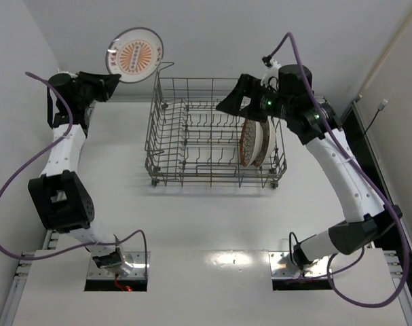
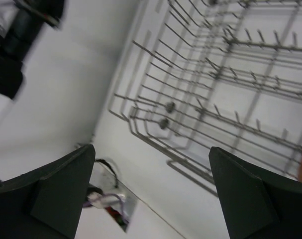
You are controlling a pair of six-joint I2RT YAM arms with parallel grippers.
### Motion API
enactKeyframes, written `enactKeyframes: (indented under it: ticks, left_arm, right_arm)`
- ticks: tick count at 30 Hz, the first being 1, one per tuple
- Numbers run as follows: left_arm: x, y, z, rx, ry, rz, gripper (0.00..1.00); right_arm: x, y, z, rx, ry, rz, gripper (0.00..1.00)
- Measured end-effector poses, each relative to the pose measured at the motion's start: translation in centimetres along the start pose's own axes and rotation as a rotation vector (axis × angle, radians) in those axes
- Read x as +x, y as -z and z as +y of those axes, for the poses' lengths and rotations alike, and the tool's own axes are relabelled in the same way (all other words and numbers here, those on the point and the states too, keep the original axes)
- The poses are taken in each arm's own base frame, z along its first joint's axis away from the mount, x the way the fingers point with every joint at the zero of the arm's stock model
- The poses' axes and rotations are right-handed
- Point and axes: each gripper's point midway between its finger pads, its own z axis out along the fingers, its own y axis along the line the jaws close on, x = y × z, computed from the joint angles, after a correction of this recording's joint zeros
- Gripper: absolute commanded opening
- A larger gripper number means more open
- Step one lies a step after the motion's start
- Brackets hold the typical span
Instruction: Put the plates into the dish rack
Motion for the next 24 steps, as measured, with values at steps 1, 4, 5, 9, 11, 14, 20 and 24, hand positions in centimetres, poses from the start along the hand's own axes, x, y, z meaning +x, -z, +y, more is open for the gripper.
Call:
enactKeyframes:
  ticks: [1, 4, 5, 9, 11, 14, 20, 24]
  left_arm:
    - [1.2, 0.7, 0.0, -0.011, 0.003, 0.019, 0.0]
    - [4.9, 2.6, 1.3, -0.074, 0.021, 0.088, 0.0]
    - [5.9, 3.0, 2.1, -0.102, 0.029, 0.107, 0.0]
    - [10.5, 4.6, 6.2, -0.235, 0.068, 0.191, 0.0]
    - [12.6, 5.5, 8.0, -0.299, 0.079, 0.231, 0.0]
    - [15.7, 6.7, 8.5, -0.33, 0.065, 0.292, 0.0]
    - [19.6, 8.4, 6.2, -0.289, -0.009, 0.372, 0.0]
    - [21.4, 8.8, 5.6, -0.275, -0.031, 0.41, 0.0]
  right_arm:
    - [-1.1, -0.3, 0.2, -0.046, -0.029, -0.019, 0.92]
    - [-3.2, -2.1, -0.1, -0.137, -0.095, -0.04, 0.9]
    - [-3.7, -2.9, -0.6, -0.152, -0.113, -0.034, 0.89]
    - [-4.8, -7.2, -2.3, -0.219, -0.176, 0.025, 0.83]
    - [-5.0, -9.0, -2.9, -0.245, -0.196, 0.054, 0.83]
    - [-4.7, -10.9, -3.8, -0.263, -0.219, 0.091, 0.8]
    - [-2.9, -11.8, -4.9, -0.27, -0.25, 0.146, 0.78]
    - [0.3, -12.7, -6.4, -0.246, -0.296, 0.211, 0.72]
